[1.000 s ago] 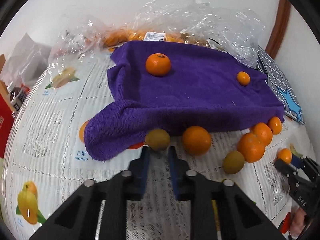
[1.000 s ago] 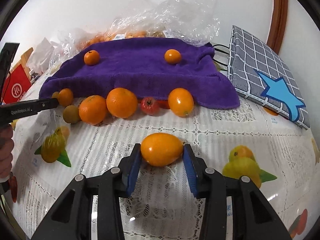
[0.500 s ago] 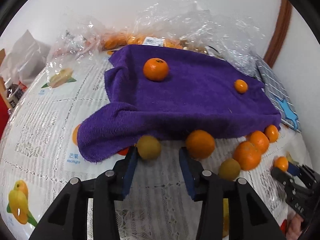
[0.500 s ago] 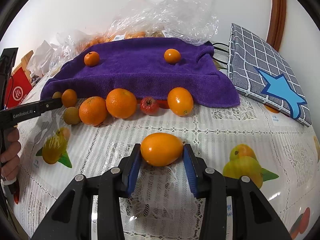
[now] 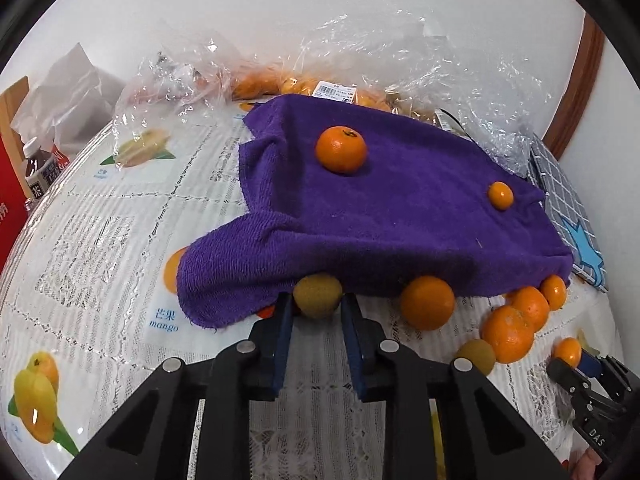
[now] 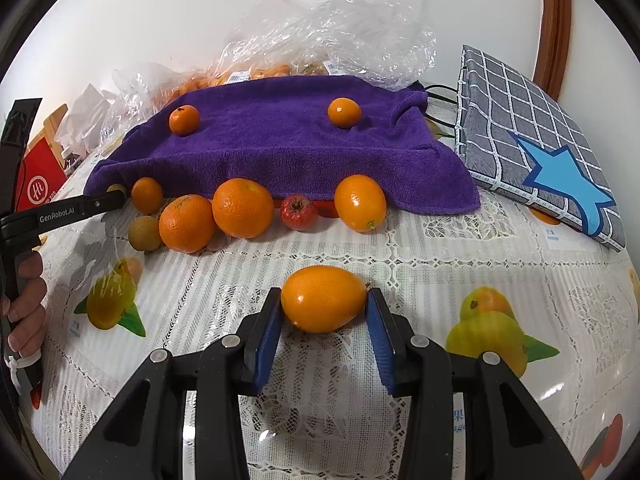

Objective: Organize fruits
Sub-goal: 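Carry both held fruits onto the purple towel with both tools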

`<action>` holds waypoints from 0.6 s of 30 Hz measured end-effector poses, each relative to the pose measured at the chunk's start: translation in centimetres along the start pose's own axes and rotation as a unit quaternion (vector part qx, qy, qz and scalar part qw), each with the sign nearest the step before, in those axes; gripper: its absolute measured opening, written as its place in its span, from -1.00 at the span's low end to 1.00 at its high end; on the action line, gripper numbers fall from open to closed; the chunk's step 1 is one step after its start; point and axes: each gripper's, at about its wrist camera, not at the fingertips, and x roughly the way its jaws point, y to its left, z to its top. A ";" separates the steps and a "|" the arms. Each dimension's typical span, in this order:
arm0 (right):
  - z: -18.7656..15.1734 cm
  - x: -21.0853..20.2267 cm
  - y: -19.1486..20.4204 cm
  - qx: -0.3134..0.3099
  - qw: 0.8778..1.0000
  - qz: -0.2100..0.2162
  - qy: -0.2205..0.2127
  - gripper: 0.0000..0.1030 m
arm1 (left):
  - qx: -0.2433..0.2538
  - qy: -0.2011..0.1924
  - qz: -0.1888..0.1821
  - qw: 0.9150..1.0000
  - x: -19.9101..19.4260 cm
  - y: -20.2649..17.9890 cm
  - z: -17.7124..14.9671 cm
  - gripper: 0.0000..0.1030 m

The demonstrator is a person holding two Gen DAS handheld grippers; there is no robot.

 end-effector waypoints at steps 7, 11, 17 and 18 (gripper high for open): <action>0.2 -0.7 -0.1 0.004 1.000 0.000 -0.013 -0.20 | -0.003 -0.005 -0.005 1.000 -3.0 0.4 -0.2 -0.54; 2.0 -2.1 0.2 0.004 0.999 0.011 -0.033 -0.20 | -0.001 -0.023 -0.009 1.000 -5.4 0.2 1.5 -0.54; 6.5 -2.6 0.3 -0.007 0.997 0.007 -0.070 -0.20 | 0.030 -0.073 0.020 0.997 -6.3 -1.3 5.0 -0.54; 7.1 -2.3 0.3 -0.006 0.997 0.007 -0.072 -0.20 | 0.034 -0.081 0.023 0.996 -5.8 -1.7 5.6 -0.54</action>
